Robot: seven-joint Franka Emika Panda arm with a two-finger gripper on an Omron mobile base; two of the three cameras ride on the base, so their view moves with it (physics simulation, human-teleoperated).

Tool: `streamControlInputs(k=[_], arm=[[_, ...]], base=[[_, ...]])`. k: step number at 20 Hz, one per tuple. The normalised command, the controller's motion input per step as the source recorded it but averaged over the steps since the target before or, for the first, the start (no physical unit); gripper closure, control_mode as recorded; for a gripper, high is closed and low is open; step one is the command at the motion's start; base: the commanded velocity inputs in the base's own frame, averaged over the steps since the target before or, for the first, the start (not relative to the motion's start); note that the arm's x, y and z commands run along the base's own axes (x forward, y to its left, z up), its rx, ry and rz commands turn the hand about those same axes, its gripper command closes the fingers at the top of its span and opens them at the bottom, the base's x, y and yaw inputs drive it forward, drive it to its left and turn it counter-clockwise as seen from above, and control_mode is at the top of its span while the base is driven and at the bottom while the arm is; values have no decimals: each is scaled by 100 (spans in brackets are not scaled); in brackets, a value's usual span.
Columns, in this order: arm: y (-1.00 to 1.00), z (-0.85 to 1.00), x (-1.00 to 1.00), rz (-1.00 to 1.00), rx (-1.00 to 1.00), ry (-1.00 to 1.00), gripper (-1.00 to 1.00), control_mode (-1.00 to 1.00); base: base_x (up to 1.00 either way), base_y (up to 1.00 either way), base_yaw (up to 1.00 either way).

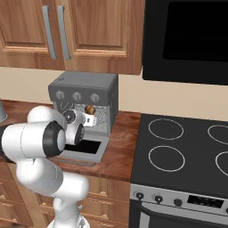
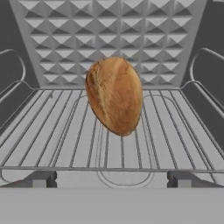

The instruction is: Pick up the heated bread from the toaster oven and place it in the bowl. Then move the bread bowl to the dining counter.

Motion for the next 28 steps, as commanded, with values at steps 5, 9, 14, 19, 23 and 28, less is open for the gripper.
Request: streamControlInputs(k=[5, 9, 14, 19, 23, 28], arm=[[0, 18, 0, 0, 0, -9, -100, -100], [0, 35, 0, 0, 0, -20, -100, -100], [1, 1, 23, 0, 0, -3, -100, -100], [3, -7, 34, 0, 0, 0, -100, -100], [0, -31, 24, 0, -1, 5, -100, -100], [0, -41, 21, 0, -3, 14, -100, -100]], base=[[0, 0, 0], [0, 0, 0], [0, 0, 0], [0, 0, 0], [0, 0, 0], [0, 0, 0]])
